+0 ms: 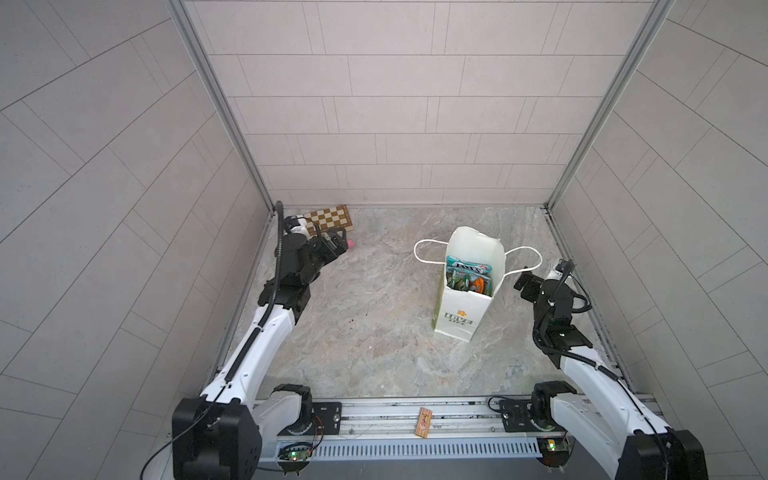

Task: Take the snacks out of the paper bag
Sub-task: 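Reach the left gripper toward the bag's top edge while the right gripper approaches the bag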

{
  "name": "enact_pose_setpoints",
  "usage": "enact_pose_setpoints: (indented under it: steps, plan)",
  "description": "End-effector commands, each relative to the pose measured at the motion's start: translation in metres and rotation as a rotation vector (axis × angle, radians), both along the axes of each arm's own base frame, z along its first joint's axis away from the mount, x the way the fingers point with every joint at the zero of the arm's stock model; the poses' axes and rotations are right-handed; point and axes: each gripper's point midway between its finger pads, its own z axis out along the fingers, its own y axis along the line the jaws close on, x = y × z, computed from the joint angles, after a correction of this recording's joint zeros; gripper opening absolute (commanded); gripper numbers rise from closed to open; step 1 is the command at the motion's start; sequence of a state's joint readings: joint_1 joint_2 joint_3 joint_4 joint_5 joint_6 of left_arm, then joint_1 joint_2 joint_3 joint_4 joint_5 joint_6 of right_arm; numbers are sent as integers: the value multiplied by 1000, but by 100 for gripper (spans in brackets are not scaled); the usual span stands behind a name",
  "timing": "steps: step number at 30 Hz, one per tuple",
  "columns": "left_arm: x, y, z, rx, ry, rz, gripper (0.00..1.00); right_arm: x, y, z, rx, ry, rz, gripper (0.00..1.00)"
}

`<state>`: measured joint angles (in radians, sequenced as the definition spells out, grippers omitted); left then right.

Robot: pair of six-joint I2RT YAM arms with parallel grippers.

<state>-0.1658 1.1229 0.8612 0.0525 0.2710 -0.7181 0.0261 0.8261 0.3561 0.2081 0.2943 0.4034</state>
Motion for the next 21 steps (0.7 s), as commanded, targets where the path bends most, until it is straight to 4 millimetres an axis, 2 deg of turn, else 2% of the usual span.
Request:
enact_pose_setpoints:
  steps: [1, 6, 10, 14, 18, 21]
  plan:
    - [-21, -69, 24, -153, 33, -234, 100, -11, 14, -15, 69, 79, 60, 99]
    - [-31, -127, 47, -199, -11, -358, 100, -10, 29, -12, 83, 69, 155, 99]
    - [-33, -161, 51, -228, -13, -434, 96, -6, 40, -10, 98, 69, 216, 99]
    - [-35, -194, 50, -264, 3, -507, 89, -3, 44, -8, 101, 77, 242, 99]
    - [-38, -219, 43, -283, 35, -559, 80, -1, 48, -7, 104, 79, 261, 99]
    - [-35, -224, 40, -296, 38, -563, 73, -1, 50, -7, 108, 84, 272, 99]
